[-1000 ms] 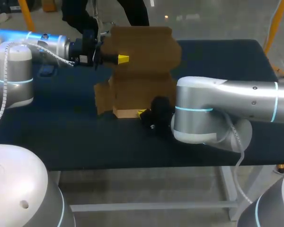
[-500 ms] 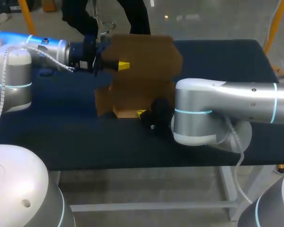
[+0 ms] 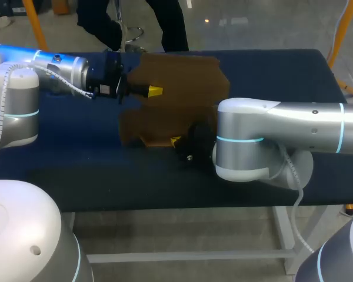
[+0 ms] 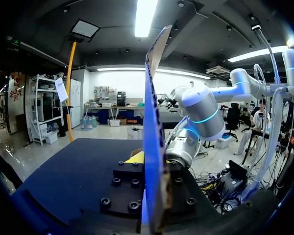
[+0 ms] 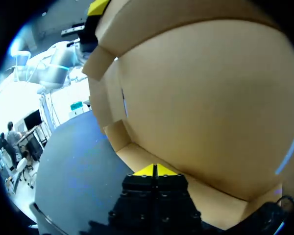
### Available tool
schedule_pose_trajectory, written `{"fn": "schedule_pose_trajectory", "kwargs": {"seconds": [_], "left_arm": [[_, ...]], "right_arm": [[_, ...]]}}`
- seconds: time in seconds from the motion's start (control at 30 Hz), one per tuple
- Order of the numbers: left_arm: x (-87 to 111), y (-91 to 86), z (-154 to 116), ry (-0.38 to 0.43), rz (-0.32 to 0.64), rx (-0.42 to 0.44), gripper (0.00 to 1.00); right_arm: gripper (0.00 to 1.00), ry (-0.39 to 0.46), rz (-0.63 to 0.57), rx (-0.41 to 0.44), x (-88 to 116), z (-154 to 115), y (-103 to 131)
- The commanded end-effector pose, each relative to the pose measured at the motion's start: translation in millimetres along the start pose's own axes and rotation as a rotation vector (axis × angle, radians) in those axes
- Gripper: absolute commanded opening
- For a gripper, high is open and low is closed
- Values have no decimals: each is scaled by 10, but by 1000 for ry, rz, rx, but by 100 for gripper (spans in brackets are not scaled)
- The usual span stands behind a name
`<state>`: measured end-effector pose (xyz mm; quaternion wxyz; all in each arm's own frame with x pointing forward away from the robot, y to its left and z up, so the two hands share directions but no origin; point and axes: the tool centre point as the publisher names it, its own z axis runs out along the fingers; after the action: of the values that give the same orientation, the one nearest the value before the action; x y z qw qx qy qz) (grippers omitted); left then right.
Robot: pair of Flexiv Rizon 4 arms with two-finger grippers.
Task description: Assemble the packaging by folding the flat box into shape, placing the metal phone stand inside, and closing the box properly
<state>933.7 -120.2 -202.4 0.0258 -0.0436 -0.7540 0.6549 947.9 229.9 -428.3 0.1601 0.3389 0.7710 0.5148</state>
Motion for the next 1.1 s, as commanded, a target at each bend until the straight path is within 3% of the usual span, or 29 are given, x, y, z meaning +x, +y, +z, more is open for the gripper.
{"fn": "schedule_pose_trajectory", "kwargs": {"seconds": [0.03, 1.1], "left_arm": [[58, 34, 16, 0, 4, 1, 0], [286, 225, 42, 49, 37, 27, 0]], "right_arm": [[0, -3, 0, 2, 2, 49, -44], [0, -3, 0, 2, 2, 49, -44]]}}
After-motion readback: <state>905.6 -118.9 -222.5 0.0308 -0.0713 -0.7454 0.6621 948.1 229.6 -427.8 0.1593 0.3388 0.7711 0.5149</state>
